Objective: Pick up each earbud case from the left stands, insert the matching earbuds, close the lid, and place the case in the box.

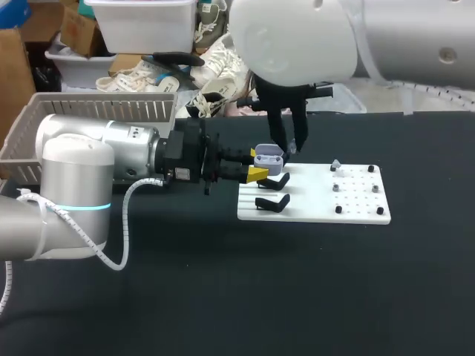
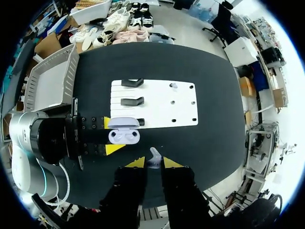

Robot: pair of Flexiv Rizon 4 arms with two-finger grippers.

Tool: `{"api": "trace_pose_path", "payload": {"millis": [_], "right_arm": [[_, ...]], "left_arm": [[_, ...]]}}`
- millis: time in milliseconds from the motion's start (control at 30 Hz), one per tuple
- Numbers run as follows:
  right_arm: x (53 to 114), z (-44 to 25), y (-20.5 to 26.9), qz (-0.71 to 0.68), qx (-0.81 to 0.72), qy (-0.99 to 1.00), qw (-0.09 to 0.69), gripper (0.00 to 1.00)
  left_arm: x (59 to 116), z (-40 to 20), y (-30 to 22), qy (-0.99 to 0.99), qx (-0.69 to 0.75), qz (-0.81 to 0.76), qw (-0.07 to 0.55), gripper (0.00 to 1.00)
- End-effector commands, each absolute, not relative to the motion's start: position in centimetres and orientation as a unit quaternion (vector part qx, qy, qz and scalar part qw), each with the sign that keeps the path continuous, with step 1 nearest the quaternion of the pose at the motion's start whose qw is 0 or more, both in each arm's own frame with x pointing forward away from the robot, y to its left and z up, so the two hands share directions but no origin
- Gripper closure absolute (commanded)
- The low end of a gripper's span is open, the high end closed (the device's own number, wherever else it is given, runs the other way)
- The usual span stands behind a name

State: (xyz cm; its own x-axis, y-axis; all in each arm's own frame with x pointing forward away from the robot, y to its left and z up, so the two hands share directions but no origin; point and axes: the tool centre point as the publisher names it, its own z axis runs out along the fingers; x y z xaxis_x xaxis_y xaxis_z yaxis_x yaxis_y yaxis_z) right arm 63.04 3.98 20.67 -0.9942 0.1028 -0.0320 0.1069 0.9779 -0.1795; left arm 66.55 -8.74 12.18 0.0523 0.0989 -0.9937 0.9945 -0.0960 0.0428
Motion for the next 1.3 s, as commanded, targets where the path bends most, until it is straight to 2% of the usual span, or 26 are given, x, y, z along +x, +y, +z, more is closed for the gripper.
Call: {"api": "trace_pose_path", "payload": {"millis": [33,200,367,1300], "right_arm": [[62.86,20.69,4.0,-0.092,0.053,0.994,0.013,1.0],[63.04,20.6,4.27,-0.109,0.086,0.99,0.0,1.0],[63.32,20.48,4.44,-0.086,0.176,0.979,-0.056,1.0],[62.74,20.56,4.71,-0.091,0.198,0.974,-0.059,1.0]], "left_arm": [[66.42,12.15,-8.8,0.49,0.558,-0.483,0.464,1.0],[66.42,12.15,-8.8,0.49,0.558,-0.483,0.464,1.0],[66.42,12.15,-8.8,0.49,0.558,-0.483,0.464,1.0],[66.42,12.15,-8.8,0.49,0.558,-0.483,0.464,1.0]]}}
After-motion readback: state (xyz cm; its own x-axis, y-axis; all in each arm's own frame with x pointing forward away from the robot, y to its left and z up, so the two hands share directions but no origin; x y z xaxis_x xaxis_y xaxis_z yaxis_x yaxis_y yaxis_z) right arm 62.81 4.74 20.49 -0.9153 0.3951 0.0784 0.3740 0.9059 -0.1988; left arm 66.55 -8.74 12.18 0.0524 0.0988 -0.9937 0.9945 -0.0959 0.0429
